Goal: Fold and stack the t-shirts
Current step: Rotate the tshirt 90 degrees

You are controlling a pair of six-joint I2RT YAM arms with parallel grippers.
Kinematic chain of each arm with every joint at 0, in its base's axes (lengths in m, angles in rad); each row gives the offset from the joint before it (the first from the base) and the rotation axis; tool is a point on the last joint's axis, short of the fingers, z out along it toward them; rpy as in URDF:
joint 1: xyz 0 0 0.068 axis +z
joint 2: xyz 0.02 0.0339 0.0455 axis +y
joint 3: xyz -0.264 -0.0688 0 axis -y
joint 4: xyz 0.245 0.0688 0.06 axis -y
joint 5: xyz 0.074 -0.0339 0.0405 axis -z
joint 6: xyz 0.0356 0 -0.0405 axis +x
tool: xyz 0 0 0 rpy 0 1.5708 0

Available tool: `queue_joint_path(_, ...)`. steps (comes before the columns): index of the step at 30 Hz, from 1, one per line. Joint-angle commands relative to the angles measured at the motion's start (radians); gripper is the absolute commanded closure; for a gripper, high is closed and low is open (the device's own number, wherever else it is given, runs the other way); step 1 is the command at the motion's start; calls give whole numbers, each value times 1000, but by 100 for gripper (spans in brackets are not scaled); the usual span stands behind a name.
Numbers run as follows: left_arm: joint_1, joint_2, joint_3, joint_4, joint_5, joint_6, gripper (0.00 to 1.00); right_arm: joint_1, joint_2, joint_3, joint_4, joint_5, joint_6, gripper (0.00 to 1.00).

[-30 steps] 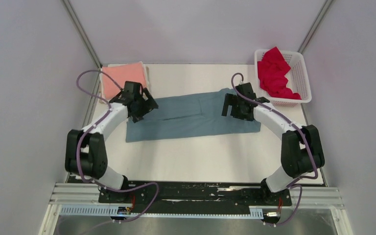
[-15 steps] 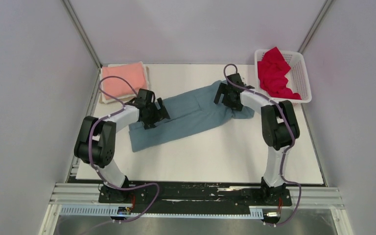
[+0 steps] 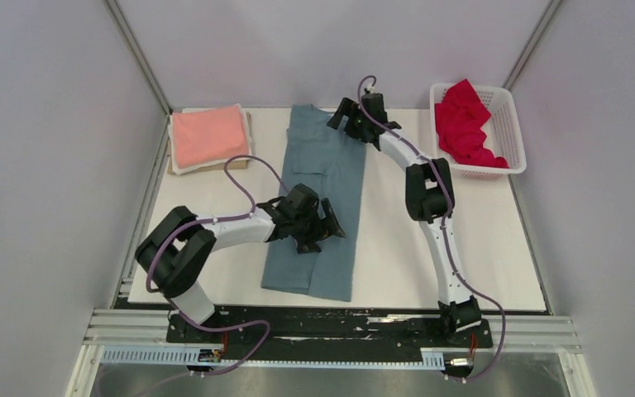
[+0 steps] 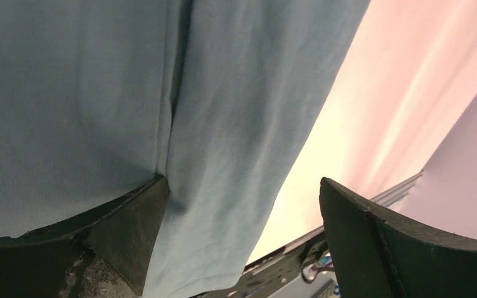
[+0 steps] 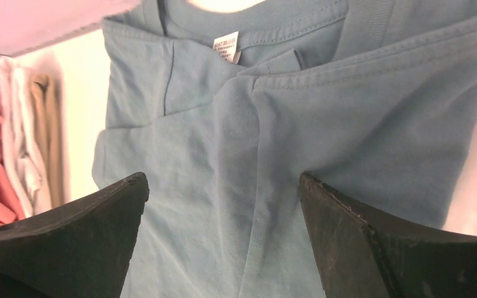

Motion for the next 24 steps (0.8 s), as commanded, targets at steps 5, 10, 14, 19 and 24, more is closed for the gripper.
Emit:
queue_joint_path(5,-43,61,117,-58,-78,-34,0,17,12,124,60,-14,-16,0)
queue_joint_path(10,-75,-160,114,-167,-187,153,0,19,-261,-47,4,-14,-152,0)
queue_joint_path(14,-91,-386,56,-336,-321,203,0,41,-586,-452,-54,61,-188,0)
queue_joint_path(19,-81,-662,-128,-521,-477,161,0,136,-1023,-1058,-49,104,-100,0)
queue_joint_path(24,-70,-832,-309,-489,-345,170,0,332,-1312,-1423,-93,134,26,0)
